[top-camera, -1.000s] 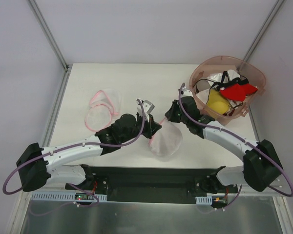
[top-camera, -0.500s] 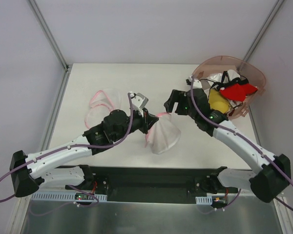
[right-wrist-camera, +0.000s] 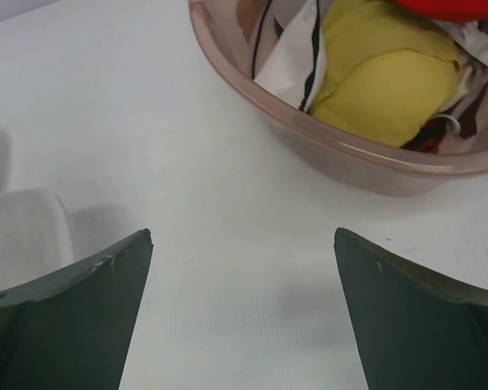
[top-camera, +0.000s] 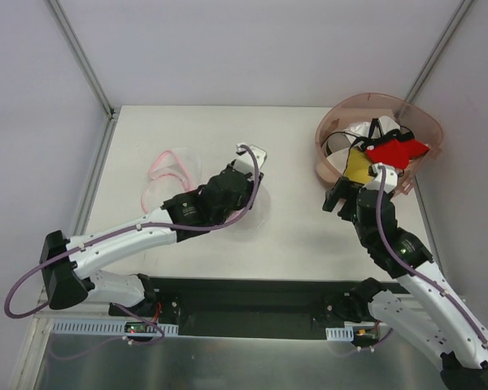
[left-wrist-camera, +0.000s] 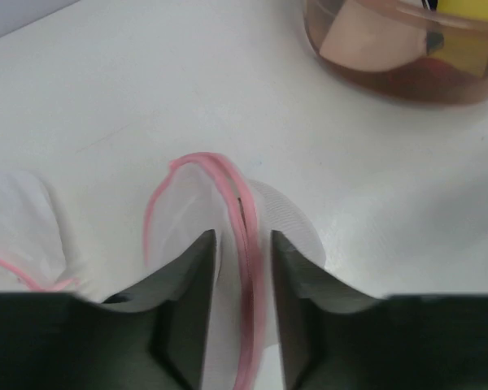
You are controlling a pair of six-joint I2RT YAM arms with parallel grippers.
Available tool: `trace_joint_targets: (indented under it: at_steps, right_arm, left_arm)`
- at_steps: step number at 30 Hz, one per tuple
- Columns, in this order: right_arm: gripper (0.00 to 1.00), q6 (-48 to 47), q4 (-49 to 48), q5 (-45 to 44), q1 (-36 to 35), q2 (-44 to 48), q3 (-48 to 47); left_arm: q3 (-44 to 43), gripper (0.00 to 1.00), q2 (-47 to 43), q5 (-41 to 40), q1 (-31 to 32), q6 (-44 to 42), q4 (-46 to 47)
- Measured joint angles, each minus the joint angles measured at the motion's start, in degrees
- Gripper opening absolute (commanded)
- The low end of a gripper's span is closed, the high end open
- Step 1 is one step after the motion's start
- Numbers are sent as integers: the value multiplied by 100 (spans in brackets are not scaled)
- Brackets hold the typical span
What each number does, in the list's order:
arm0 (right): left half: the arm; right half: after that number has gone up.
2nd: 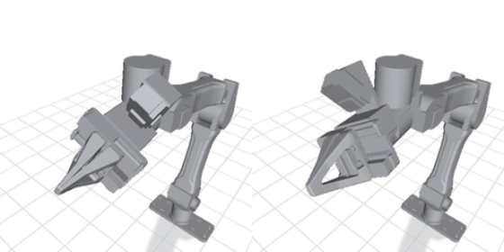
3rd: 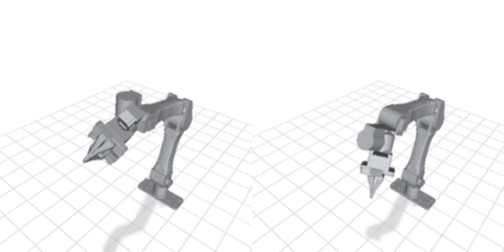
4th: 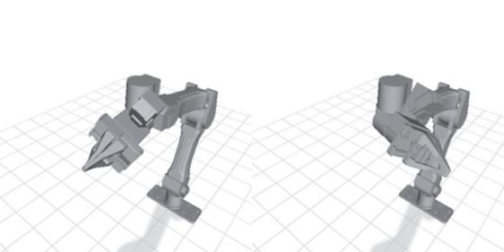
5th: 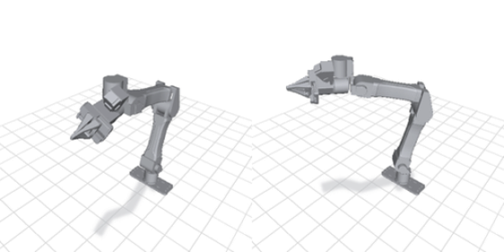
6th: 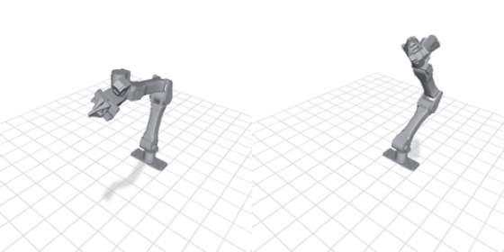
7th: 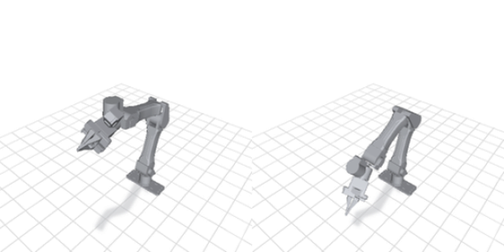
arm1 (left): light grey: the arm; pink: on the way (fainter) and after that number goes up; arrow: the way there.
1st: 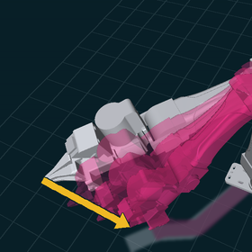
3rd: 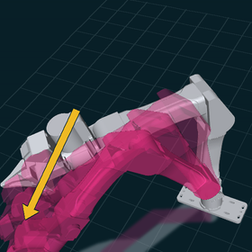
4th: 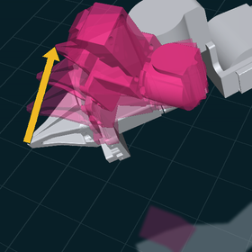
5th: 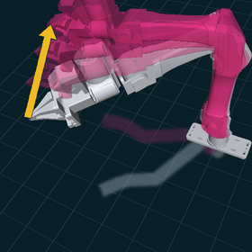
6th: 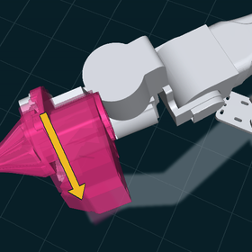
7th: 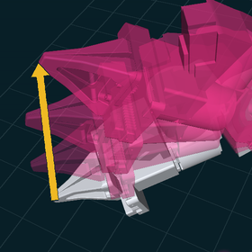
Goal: Unzip the laundry bag and remove the bra
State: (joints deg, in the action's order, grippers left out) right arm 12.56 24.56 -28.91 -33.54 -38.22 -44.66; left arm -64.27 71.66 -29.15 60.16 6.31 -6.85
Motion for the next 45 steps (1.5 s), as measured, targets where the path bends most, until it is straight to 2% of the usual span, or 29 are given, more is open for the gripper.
trace_joint_targets:
  at_steps: [2,8,12,16,20,21,29,32,34,40,41,44,45]
  right_arm:
    - [97,15,155,-144,9,83,101]
    - [98,35,328,-192,20,-151,127]
    - [98,48,341,-164,20,-227,127]
    - [98,98,339,-68,20,-225,131]
    - [98,179,332,37,20,-225,157]
    - [98,195,334,63,20,-227,168]
    - [98,245,308,240,20,-404,195]
    - [98,247,278,302,20,-533,195]
    - [98,247,258,350,20,-597,195]
    - [98,271,173,437,20,-669,195]
    - [98,284,166,439,20,-675,195]
    - [98,295,155,463,20,-695,195]
    - [98,304,151,476,20,-702,195]
  left_arm:
    - [-15,71,210,149,66,35,-72]
    - [-24,68,730,525,85,262,-315]
    - [-24,68,726,822,-31,319,-356]
    - [52,64,706,883,-107,409,-396]
    - [420,75,715,769,-118,837,-481]
    - [503,75,734,769,-116,946,-516]
    - [940,68,1237,765,-28,1740,-647]
    - [992,60,1283,756,-20,1843,-651]
    - [994,47,1283,728,-20,1862,-645]
    - [1005,24,1272,448,-20,1873,-638]
    - [1016,13,1255,426,-20,1862,-636]
    - [1034,4,1211,332,-20,1856,-638]
    - [1036,4,1193,306,-20,1836,-638]
